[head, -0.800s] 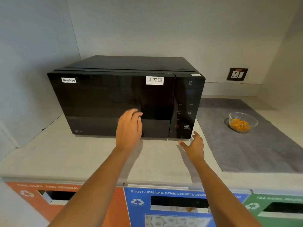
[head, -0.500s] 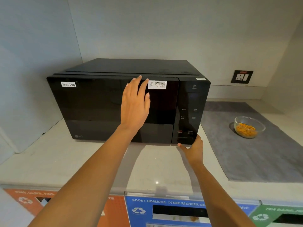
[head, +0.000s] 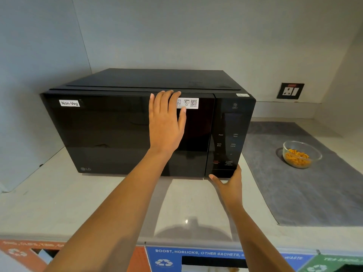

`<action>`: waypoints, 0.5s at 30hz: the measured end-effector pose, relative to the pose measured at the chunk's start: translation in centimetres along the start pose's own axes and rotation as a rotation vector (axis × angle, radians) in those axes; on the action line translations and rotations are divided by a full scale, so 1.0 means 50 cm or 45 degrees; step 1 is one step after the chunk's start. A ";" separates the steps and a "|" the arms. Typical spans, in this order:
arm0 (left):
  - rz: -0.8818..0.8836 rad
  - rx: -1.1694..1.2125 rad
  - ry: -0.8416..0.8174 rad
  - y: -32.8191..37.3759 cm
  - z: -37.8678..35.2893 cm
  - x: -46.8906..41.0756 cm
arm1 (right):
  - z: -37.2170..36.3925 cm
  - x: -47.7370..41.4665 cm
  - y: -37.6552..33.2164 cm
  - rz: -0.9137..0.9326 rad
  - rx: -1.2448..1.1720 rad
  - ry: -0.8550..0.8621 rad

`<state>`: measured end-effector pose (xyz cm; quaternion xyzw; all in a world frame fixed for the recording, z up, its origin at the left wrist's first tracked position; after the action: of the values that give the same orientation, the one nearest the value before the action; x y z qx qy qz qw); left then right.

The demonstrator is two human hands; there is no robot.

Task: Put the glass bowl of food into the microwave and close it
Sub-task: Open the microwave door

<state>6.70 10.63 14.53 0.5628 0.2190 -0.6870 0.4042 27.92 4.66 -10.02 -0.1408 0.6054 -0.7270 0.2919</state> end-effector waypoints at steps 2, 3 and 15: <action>0.008 0.002 0.022 0.000 -0.002 0.000 | 0.002 -0.003 0.003 0.003 0.032 0.022; 0.009 0.000 0.029 0.000 -0.003 0.000 | 0.002 -0.005 0.004 0.005 0.045 0.035; 0.029 -0.023 0.110 0.002 0.012 0.011 | -0.004 -0.010 -0.001 -0.009 0.023 0.150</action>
<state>6.39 9.98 14.20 0.5907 0.2363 -0.6553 0.4072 28.18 5.12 -9.92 -0.0971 0.6143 -0.7405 0.2545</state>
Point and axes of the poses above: each hand's wrist, its own x-axis away from the middle knuckle, its own z-axis out of the back of the hand, y = z × x, the point moved 9 cm from there along -x, towards the middle knuckle, and after that the axes turned 9 degrees about y, right-handed, at the moved point
